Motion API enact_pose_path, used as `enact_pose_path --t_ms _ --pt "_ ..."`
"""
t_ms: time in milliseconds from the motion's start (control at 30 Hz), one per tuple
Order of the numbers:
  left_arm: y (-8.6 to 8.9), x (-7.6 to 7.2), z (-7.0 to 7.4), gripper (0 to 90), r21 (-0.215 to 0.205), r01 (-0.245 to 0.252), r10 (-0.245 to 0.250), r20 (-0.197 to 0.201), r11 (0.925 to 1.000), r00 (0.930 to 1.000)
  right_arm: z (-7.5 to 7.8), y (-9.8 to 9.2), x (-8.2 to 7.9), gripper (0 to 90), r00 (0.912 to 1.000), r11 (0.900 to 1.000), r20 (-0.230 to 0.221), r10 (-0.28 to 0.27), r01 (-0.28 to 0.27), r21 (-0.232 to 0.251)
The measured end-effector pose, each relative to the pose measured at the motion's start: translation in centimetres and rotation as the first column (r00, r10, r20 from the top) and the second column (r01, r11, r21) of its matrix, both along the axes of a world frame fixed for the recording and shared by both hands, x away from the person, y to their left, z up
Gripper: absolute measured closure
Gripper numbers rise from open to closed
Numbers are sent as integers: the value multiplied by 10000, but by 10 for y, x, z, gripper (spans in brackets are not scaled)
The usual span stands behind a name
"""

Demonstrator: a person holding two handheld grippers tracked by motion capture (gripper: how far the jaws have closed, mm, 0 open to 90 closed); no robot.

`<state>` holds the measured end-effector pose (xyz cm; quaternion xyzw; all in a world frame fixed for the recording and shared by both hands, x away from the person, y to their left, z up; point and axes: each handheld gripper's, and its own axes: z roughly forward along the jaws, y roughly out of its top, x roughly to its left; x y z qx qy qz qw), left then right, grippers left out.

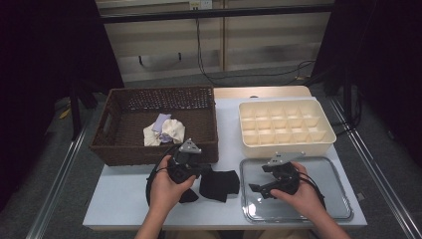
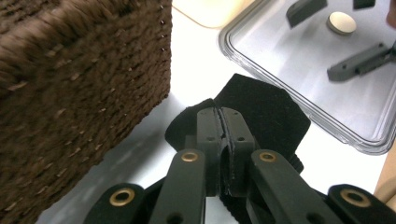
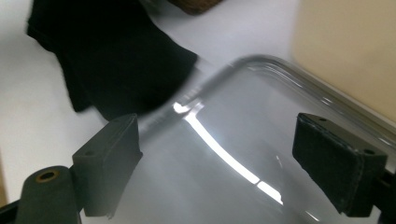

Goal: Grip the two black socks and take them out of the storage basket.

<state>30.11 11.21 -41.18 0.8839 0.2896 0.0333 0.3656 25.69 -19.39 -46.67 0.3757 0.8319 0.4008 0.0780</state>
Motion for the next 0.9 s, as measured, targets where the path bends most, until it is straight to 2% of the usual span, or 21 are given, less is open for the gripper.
enact_pose_path --t_ms 200,233,267,467,600,667,800,833,900 --pt "3 -4 2 872 -248 21 -20 53 9997 10000 -1 20 5 158 9997 9996 -84 229 -228 146" --pt "4 -5 2 872 -246 -11 12 51 9997 10000 -1 23 6 174 9996 9995 -114 260 -258 196" --pt "5 -5 1 872 -305 2 1 93 9995 10000 -1 27 10 229 9994 9988 -218 271 -262 419" --pt "5 -5 0 872 -407 52 -51 13 9992 10000 0 39 19 284 9983 9968 -314 492 -471 647" --pt "4 -5 0 872 -416 91 -91 22 9991 10000 -2 47 20 284 9969 9967 -474 625 -599 554" --pt "3 -5 1 872 -425 131 -128 61 9990 9999 -7 52 22 282 9952 9972 -684 701 -681 315" --pt "3 -4 2 872 -344 118 -117 34 9993 9999 -10 57 24 284 9937 9964 -807 772 -740 418" --pt "4 -4 2 872 -381 104 -103 29 9992 9999 -12 61 24 322 9915 9957 -952 886 -856 350" --pt "5 -4 1 872 -404 87 -86 17 9991 10000 -14 63 24 326 9900 9948 -1011 988 -958 336"
